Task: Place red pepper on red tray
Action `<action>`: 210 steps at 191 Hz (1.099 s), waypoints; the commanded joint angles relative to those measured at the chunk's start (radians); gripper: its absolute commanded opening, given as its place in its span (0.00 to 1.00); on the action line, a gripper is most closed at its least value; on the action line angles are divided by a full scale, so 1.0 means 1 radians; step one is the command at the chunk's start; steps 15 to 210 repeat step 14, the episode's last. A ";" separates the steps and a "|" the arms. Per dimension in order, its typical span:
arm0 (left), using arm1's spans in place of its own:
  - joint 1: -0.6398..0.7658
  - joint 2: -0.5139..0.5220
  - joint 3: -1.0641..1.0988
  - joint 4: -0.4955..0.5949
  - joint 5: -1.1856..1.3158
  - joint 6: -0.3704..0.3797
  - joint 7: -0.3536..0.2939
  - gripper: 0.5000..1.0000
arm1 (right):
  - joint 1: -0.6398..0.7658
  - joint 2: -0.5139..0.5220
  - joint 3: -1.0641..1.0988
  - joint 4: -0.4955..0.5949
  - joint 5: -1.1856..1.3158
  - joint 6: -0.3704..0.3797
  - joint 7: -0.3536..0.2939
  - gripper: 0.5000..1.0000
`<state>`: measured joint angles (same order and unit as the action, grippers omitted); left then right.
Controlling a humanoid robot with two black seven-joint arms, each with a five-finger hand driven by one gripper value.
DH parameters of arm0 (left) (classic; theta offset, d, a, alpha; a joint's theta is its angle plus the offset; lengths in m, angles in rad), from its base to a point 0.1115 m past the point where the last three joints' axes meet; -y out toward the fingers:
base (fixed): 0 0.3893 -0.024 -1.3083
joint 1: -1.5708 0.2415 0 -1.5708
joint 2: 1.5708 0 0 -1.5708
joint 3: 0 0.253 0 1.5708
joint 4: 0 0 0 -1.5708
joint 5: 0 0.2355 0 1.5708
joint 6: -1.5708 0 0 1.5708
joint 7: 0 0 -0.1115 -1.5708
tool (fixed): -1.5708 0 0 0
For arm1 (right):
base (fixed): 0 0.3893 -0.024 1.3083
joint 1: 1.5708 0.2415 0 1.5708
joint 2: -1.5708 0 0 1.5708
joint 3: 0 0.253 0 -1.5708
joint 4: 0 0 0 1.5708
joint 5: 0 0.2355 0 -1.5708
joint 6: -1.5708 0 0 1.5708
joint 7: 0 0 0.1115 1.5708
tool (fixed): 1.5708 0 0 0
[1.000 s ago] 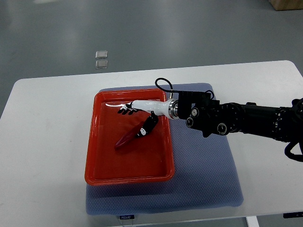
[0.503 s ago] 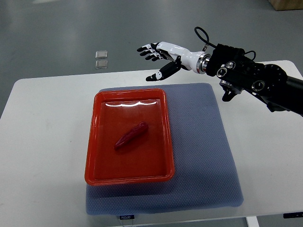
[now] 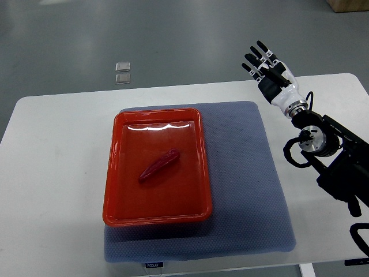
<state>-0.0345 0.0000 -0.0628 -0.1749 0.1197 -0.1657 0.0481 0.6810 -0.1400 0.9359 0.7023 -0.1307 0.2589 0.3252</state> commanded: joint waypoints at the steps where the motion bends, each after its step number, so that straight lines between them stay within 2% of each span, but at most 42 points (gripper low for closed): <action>1: 0.001 0.000 0.001 0.000 0.000 0.000 -0.001 1.00 | -0.012 0.019 0.014 -0.018 0.003 0.028 0.003 0.83; 210: -0.001 0.000 0.000 0.000 0.000 0.000 -0.001 1.00 | -0.020 0.026 0.014 -0.020 0.003 0.029 0.005 0.83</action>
